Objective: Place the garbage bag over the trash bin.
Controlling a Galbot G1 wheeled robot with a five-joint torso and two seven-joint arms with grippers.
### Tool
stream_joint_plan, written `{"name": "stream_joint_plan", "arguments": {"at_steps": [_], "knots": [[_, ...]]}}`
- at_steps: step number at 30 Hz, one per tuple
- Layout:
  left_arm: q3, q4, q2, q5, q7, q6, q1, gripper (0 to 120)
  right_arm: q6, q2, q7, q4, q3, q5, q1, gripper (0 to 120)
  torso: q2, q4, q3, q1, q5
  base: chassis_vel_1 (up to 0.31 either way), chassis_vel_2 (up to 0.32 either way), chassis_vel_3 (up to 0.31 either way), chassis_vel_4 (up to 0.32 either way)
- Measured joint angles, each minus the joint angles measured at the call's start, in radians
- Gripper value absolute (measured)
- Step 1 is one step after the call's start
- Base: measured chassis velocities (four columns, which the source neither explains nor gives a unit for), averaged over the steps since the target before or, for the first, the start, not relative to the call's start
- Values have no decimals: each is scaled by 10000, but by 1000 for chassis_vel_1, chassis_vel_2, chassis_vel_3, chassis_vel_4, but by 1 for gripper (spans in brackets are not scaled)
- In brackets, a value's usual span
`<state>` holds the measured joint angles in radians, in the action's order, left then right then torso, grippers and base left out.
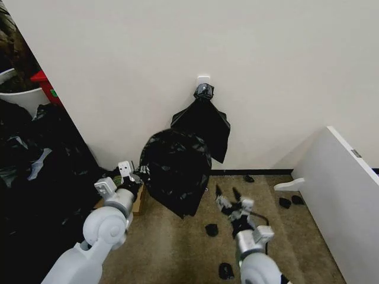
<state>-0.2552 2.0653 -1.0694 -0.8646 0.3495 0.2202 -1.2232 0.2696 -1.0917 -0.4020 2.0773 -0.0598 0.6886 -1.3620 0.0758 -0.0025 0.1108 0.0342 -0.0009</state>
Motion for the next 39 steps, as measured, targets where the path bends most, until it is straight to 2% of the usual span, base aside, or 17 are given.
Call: {"name": "stream_joint_plan", "arguments": {"at_steps": [1, 2, 5, 8, 10, 12, 13, 16, 18, 21, 22, 23, 26, 29, 39], "knots": [[83, -7, -25, 153, -50, -55, -43, 1, 110, 50, 232, 212, -11, -4, -65, 95, 0, -1, 0, 0, 0, 0, 0, 0, 0], [166, -22, -68, 339, -117, -145, -88, 1, 228, 104, 546, 433, 14, -59, -139, 94, 0, -1, 0, 0, 2, 0, 0, 0, 0], [296, -88, -207, 781, -282, -355, -158, 1, 341, 206, 1106, 771, 266, -578, -283, 83, 0, 0, 0, 0, 2, 0, 0, 0, 0], [383, -345, -367, 1467, -526, -758, -168, 1, 67, 265, 1277, 678, 703, -2426, -364, 68, 0, -1, -1, 0, 3, 0, 0, 0, 0], [392, -370, -372, 1524, -554, -802, -168, 1, 24, 273, 1276, 629, 741, -2666, -360, 67, 0, 0, 0, 0, 3, 0, 0, 0, 0], [448, -501, -372, 1867, -737, -1046, -168, 1, -381, 397, 1184, 348, 943, -4024, -200, 55, 0, -1, 0, 0, 5, 0, 0, 0, 0], [448, -501, -372, 1867, -737, -1046, -168, 1, -381, 397, 1184, 348, 943, -4024, -200, 55, 0, -1, 0, 0, 5, 0, 0, 0, 0], [563, -765, -380, 2518, -1164, -1566, -157, 1, -1194, 627, 756, 236, 1228, -4412, 268, 41, 0, -1, 0, 0, 3, 0, 0, 0, 0], [586, -837, -398, 2672, -1287, -1697, -156, 1, -1391, 673, 674, 209, 1285, -4403, 410, 39, 0, 0, 0, 0, 2, 0, 0, 0, 0], [695, -1156, -591, 3277, -1630, -2112, -117, 1, -2181, 829, 266, -14, 1685, -4337, 1186, 23, 0, 1, 0, 0, 3, 0, 0, 0, 0], [732, -1266, -680, 3424, -1672, -2177, -87, 1, -2584, 843, 47, -99, 1899, -4272, 1468, 19, -1, 1, 1, 0, 2, 0, 0, 0, 0], [732, -1266, -680, 3424, -1672, -2177, -87, 1, -2584, 843, 47, -99, 1899, -4272, 1468, 19, -1, 1, 1, 0, 2, 0, 0, 0, 0], [819, -1546, -849, 3688, -1717, -2286, 24, 1, -3352, 774, -412, -279, 2328, -4104, 2053, 4, 0, 1, 0, 0, 2, 0, 0, 0, 0], [928, -1731, -903, 3786, -1728, -2331, 111, 1, -3834, 659, -694, -377, 2641, -3955, 2393, 0, -1, 0, 1, 0, 4, 0, 0, 0, 0], [1426, -2404, -1230, 4442, -1753, -2586, 319, 1, -4989, 37, -1698, -1010, 3467, -3283, 3645, 0, -1, -1, 1, 0, 2, 0, 0, 0, 0]]}}
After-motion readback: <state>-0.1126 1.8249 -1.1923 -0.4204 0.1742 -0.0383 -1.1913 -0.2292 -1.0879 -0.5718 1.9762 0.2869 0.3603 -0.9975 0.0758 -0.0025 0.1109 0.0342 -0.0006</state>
